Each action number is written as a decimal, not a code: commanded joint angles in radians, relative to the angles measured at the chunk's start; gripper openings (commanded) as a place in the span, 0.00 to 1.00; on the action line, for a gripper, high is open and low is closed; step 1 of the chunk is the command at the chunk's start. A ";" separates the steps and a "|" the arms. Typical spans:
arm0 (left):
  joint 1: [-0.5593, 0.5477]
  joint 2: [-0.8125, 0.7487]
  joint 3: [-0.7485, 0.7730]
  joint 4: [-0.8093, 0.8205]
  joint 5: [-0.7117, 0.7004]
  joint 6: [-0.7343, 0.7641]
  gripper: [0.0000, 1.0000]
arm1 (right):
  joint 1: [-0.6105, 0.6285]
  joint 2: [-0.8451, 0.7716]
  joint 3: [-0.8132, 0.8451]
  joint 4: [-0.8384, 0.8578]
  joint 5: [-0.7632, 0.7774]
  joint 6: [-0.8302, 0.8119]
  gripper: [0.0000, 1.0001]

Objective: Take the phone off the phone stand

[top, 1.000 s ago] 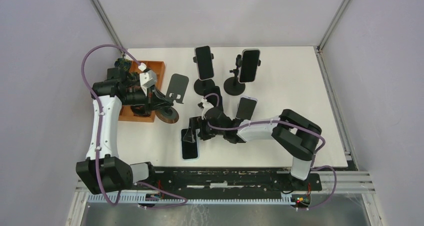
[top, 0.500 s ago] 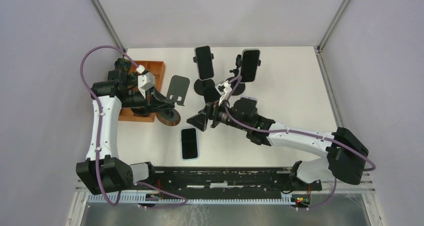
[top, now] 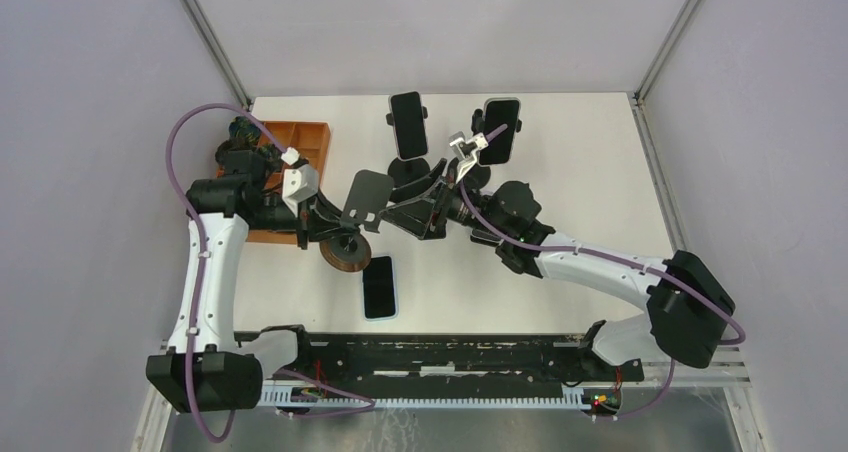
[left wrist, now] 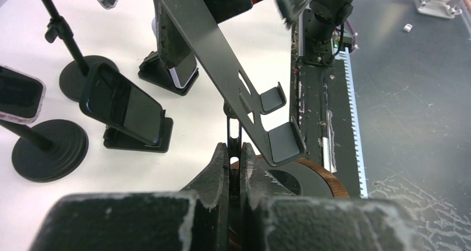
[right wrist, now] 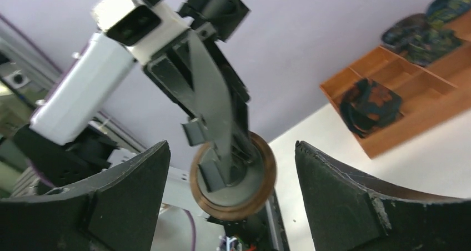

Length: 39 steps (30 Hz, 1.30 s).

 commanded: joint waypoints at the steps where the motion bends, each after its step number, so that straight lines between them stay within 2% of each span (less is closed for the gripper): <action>1: -0.024 -0.014 0.001 -0.003 0.090 -0.007 0.02 | 0.000 0.034 0.048 0.209 -0.076 0.080 0.86; 4: -0.035 -0.008 0.007 -0.002 0.107 -0.023 0.02 | 0.006 0.067 0.054 0.286 -0.092 0.128 0.75; 9: -0.054 -0.007 0.011 -0.003 0.107 -0.041 0.02 | 0.022 0.101 0.100 0.302 -0.109 0.137 0.44; 11: -0.056 -0.010 0.012 -0.003 0.101 -0.050 0.05 | 0.020 0.098 0.101 0.301 -0.105 0.131 0.29; 12: -0.058 -0.011 0.013 -0.003 0.095 -0.053 0.12 | 0.019 0.091 0.102 0.294 -0.105 0.118 0.20; 15: -0.057 -0.010 0.024 -0.003 0.061 -0.077 0.57 | 0.010 0.057 0.107 0.207 -0.104 0.047 0.02; 16: -0.058 -0.008 0.029 -0.003 0.045 -0.083 0.71 | 0.005 0.040 0.108 0.171 -0.104 0.018 0.00; 17: -0.058 -0.009 0.032 -0.003 0.029 -0.089 0.80 | 0.001 0.025 0.111 0.118 -0.107 -0.029 0.00; 19: -0.058 -0.011 0.036 -0.003 0.001 -0.099 0.86 | -0.006 -0.011 0.121 0.002 -0.105 -0.130 0.00; 22: -0.060 -0.017 0.044 -0.002 -0.016 -0.117 0.90 | -0.009 -0.054 0.124 -0.137 -0.112 -0.264 0.00; 28: -0.061 0.013 0.085 -0.003 0.012 -0.116 0.88 | -0.005 -0.052 0.120 -0.178 -0.208 -0.343 0.00; 32: -0.060 0.070 0.139 -0.003 0.024 -0.159 0.82 | 0.013 -0.031 0.131 -0.208 -0.228 -0.386 0.00; 39: -0.138 0.111 0.145 -0.003 -0.002 -0.175 0.72 | 0.042 0.006 0.162 -0.228 -0.223 -0.422 0.00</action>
